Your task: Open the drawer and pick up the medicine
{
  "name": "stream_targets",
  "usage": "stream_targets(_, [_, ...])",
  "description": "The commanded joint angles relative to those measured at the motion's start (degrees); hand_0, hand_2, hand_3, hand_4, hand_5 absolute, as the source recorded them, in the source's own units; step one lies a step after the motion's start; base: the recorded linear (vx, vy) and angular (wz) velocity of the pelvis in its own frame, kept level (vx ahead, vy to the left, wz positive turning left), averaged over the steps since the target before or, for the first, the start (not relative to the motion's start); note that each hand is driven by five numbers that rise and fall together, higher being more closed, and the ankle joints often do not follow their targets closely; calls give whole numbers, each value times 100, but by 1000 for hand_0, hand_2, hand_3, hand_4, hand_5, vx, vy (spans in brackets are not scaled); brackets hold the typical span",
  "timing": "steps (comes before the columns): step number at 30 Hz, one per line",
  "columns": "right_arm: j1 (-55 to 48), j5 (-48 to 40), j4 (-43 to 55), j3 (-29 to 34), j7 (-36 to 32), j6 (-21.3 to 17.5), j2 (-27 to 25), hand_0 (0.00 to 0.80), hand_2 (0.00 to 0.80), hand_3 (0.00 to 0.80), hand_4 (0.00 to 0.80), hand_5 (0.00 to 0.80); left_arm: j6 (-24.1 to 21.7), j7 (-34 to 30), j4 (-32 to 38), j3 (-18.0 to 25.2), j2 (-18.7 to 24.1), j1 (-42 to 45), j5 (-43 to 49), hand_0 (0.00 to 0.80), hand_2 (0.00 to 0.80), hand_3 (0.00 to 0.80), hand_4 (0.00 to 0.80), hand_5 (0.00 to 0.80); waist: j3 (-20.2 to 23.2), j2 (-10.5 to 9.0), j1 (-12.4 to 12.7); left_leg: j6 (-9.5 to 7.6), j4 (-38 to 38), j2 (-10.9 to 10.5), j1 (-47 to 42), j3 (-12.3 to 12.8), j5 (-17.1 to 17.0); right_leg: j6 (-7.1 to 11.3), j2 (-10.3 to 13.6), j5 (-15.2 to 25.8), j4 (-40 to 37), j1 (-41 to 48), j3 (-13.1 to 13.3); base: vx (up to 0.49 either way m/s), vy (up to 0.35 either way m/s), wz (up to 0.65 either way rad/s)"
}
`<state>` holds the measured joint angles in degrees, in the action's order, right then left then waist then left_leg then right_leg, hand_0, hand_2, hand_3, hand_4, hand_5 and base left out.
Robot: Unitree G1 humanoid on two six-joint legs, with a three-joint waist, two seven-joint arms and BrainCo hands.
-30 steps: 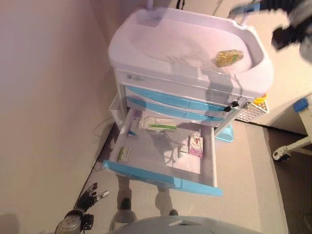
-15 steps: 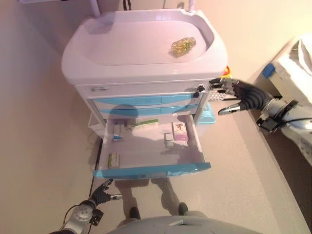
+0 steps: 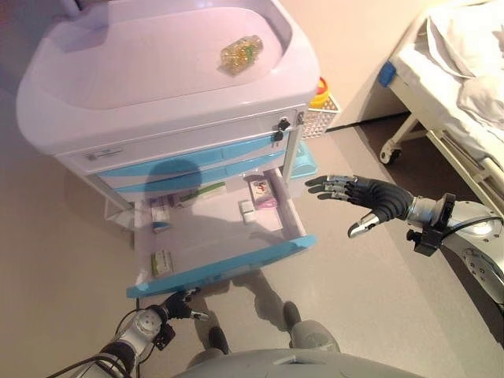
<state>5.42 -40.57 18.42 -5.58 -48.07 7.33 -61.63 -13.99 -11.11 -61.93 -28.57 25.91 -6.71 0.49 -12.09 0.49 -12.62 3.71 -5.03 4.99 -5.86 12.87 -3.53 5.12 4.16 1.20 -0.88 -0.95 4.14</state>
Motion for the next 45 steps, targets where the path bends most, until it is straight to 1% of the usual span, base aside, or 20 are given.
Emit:
stream_targets(1, [14, -1054, 391, 21, -892, -70, -163, 0, 0, 0, 0, 0, -371, -123, -245, 92, 607, -461, -425, 0, 0, 0, 0, 0, -2, -235, -65, 66, 1062, 77, 408, -46, 841, 559, 320, -69, 653, -516, 56, -56, 126, -34])
stream_targets(3, [127, -1417, 258, -51, -1694, 338, -59, 0, 0, 0, 0, 0, -546, -235, -389, 149, 853, -699, -774, 0, 0, 0, 0, 0, -158, -189, -204, 69, 1190, 57, 486, 68, 869, 567, 339, -38, 701, -650, 187, -55, 163, -42])
stream_targets(5, [156, -1513, 141, -184, -2120, 693, 135, 0, 0, 0, 0, 0, -578, -221, -462, 157, 1010, -927, -1027, 0, 0, 0, 0, 0, -305, -148, -279, 61, 1350, 39, 573, 134, 923, 564, 371, -29, 766, -753, 287, -56, 170, -36])
stream_targets(7, [134, -1352, -206, -401, -2157, 920, 400, 0, 0, 0, 0, 0, -619, -209, -588, 158, 1190, -1245, -1273, 0, 0, 0, 0, 0, -471, -106, -337, 44, 1545, 9, 676, 179, 982, 546, 404, -13, 827, -839, 374, -63, 175, -36])
stream_targets(8, [83, -1310, -379, -497, -2061, 990, 524, 0, 0, 0, 0, 0, -659, -228, -644, 167, 1264, -1365, -1376, 0, 0, 0, 0, 0, -536, -93, -356, 37, 1632, -15, 724, 179, 1010, 539, 412, -2, 839, -863, 408, -52, 171, -21])
stream_targets(9, [-1, -1350, -745, -589, -1747, 1159, 725, 0, 0, 0, 0, 0, -714, -230, -694, 176, 1328, -1502, -1533, 0, 0, 0, 0, 0, -636, -72, -392, 31, 1759, -43, 770, 176, 1059, 536, 428, 0, 861, -874, 434, -35, 142, -8])
stream_targets(10, [-68, -1343, -1052, -636, -1644, 1171, 861, 0, 0, 0, 0, 0, -721, -226, -708, 191, 1357, -1578, -1638, 0, 0, 0, 0, 0, -691, -57, -413, 29, 1829, -56, 813, 189, 1074, 535, 445, 13, 865, -904, 450, -48, 140, -2])
stream_targets(11, [-197, -1336, -1379, -692, -1569, 1107, 990, 0, 0, 0, 0, 0, -763, -206, -717, 228, 1383, -1639, -1712, 0, 0, 0, 0, 0, -729, -41, -422, 27, 1884, -70, 888, 205, 1069, 532, 461, 37, 862, -968, 473, -72, 140, -6])
stream_targets(12, [-471, -1145, -1959, -721, -1593, 862, 1184, 0, 0, 0, 0, 0, -811, -201, -721, 290, 1435, -1721, -1817, 0, 0, 0, 0, 0, -826, -10, -450, 14, 1965, -82, 955, 202, 1095, 534, 478, 40, 871, -1004, 475, -71, 132, -11])
stream_targets(13, [-600, -1047, -2286, -739, -1587, 735, 1294, 0, 0, 0, 0, 0, -796, -197, -710, 323, 1462, -1771, -1869, 0, 0, 0, 0, 0, -869, 0, -464, 7, 2002, -91, 993, 210, 1099, 532, 486, 54, 869, -1033, 483, -74, 129, -9])
stream_targets(14, [-766, -928, -2762, -807, -1618, 430, 1442, 0, 0, 0, 0, 0, -757, -195, -680, 358, 1522, -1879, -1918, 0, 0, 0, 0, 0, -939, -5, -484, -7, 2086, -105, 1058, 223, 1119, 523, 501, 70, 876, -1079, 491, -65, 89, -7])
stream_targets(16, [-955, -898, -3471, -933, -1491, -14, 1645, 0, 0, 0, 0, 0, -695, -307, -646, 402, 1690, -2117, -2012, 0, 0, 0, 0, 0, -1055, -41, -495, -17, 2208, -115, 1180, 226, 1141, 504, 513, 103, 884, -1155, 495, -71, 52, -8])
stream_targets(18, [-1044, -1086, -3944, -1037, -1282, -272, 1828, 0, 0, 0, 0, 0, -528, -385, -587, 433, 1864, -2408, -2092, 0, 0, 0, 0, 0, -1171, -92, -502, -28, 2323, -114, 1298, 215, 1163, 482, 511, 135, 894, -1227, 499, -70, 18, -4])
stream_targets(20, [-1051, -1232, -4171, -1086, -1113, -384, 1964, 0, 0, 0, 0, 0, -439, -442, -598, 424, 1983, -2687, -2151, 0, 0, 0, 0, 0, -1263, -129, -511, -38, 2396, -113, 1405, 201, 1168, 468, 498, 156, 917, -1306, 508, -86, 15, -1])
stream_targets(21, [-1046, -1336, -4316, -1148, -1021, -542, 2040, 0, 0, 0, 0, 0, -367, -453, -630, 401, 2076, -2917, -2235, 0, 0, 0, 0, 0, -1340, -145, -521, -45, 2460, -109, 1512, 197, 1166, 447, 484, 177, 927, -1384, 517, -106, 25, -4])
stream_targets(25, [-1038, -1540, -4546, -1258, -770, -831, 2270, 0, 0, 0, 0, 0, -299, -316, -791, 368, 2276, -3420, -2323, 0, 0, 0, 0, 0, -1524, -190, -538, -59, 2630, -78, 1777, 217, 1169, 402, 454, 232, 934, -1575, 529, -77, 48, 0])
stream_targets(26, [-1048, -1596, -4611, -1272, -742, -912, 2329, 0, 0, 0, 0, 0, -276, -248, -822, 394, 2324, -3524, -2389, 0, 0, 0, 0, 0, -1589, -154, -530, -44, 2715, -57, 1772, 161, 1345, 416, 433, 113, 957, -1527, 496, 16, 69, 2])
stream_targets(35, [-984, -1918, -5017, -1305, -488, -1341, 2845, 0, 0, 0, 0, 0, -338, 161, -1411, 773, 2707, -4263, -2604, 0, 0, 0, 0, 0, -1737, -309, -396, -111, 2950, 24, 2103, 126, 1389, 381, 334, 182, 981, -1705, 482, -31, -23, 4])
stream_targets(40, [-995, -1855, -5086, -1318, -334, -1504, 3048, 0, 0, 0, 0, 0, -277, -207, -1480, 932, 2771, -4299, -2722, 0, 0, 0, 0, 0, -1745, -389, -250, -138, 2958, 56, 2145, 39, 1405, 404, 308, 221, 920, -1642, 354, -12, -102, 8])
stream_targets(45, [-872, -1482, -5184, -1242, 365, -1686, 3177, 0, 0, 0, 0, 0, -180, -893, -1233, 993, 2523, -3971, -2981, 0, 0, 0, 0, 0, -1687, -415, -84, -136, 2828, 22, 2032, -47, 1382, 418, 324, 240, 815, -1457, 191, 2, -105, 6])
